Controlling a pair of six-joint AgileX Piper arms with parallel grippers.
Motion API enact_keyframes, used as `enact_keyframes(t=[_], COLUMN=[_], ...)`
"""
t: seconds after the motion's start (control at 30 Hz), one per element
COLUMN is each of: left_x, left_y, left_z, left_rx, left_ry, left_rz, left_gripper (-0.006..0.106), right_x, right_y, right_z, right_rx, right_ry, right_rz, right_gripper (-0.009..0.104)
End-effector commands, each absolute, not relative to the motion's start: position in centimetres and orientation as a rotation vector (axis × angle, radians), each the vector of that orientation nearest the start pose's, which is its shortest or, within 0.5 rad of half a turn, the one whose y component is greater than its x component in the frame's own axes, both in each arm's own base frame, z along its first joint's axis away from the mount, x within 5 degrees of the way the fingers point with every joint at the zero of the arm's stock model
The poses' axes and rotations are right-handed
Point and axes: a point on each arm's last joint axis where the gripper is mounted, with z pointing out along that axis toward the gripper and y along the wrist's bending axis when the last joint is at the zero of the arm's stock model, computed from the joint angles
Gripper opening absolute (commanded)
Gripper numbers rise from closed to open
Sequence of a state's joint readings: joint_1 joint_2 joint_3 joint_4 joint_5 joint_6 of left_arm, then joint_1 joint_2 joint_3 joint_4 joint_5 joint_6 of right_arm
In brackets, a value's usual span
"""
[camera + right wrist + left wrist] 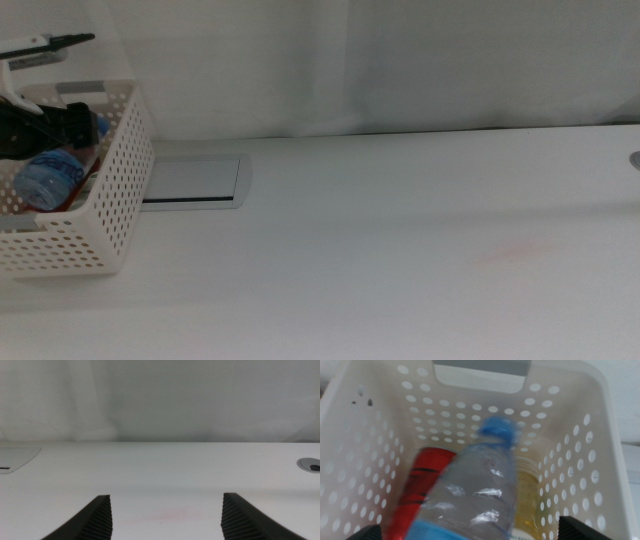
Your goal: Use arms to grab the bottles and put them into the dustbin to the left of the table.
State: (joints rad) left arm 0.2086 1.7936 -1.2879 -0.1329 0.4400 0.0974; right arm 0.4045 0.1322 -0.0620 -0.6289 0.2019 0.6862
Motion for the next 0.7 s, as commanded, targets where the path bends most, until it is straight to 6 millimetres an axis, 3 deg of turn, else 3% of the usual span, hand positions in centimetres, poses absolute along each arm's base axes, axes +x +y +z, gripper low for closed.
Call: enact_keyframes(t=[0.0,0.17,0.4,0.67], left_x=[39.2,39.3,36.5,29.7], left_y=[7.8,7.8,6.7,3.2], left_z=[24.3,24.3,31.1,39.3], left_rx=[-0.281,-0.281,-0.227,-0.058], left_ry=[2.384,2.380,2.223,2.044], left_rz=[0.002,0.003,0.004,0.013], left_gripper=[0.093,0.093,0.093,0.089], right_x=[6.4,6.4,6.4,6.4], right_y=[1.5,1.5,1.5,1.5], right_z=[21.0,21.0,21.0,21.0], right_rx=[-0.204,-0.204,-0.204,-0.204], right_ry=[1.709,1.709,1.709,1.707], right_rz=[0.240,0.240,0.240,0.241], right_gripper=[0.062,0.062,0.062,0.062])
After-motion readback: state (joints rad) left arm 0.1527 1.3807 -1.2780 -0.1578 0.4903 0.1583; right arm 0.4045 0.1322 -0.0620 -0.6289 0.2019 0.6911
